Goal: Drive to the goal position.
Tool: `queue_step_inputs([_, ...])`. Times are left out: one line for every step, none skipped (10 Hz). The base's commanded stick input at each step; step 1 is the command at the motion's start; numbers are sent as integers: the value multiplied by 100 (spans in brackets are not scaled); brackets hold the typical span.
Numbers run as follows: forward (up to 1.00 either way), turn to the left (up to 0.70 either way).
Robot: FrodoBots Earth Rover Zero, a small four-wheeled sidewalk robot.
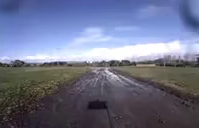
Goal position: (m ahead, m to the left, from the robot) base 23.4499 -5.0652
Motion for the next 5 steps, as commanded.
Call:
queue_step_inputs([70,0])
queue_step_inputs([70,0])
queue_step_inputs([70,0])
queue_step_inputs([70,0])
queue_step_inputs([70,0])
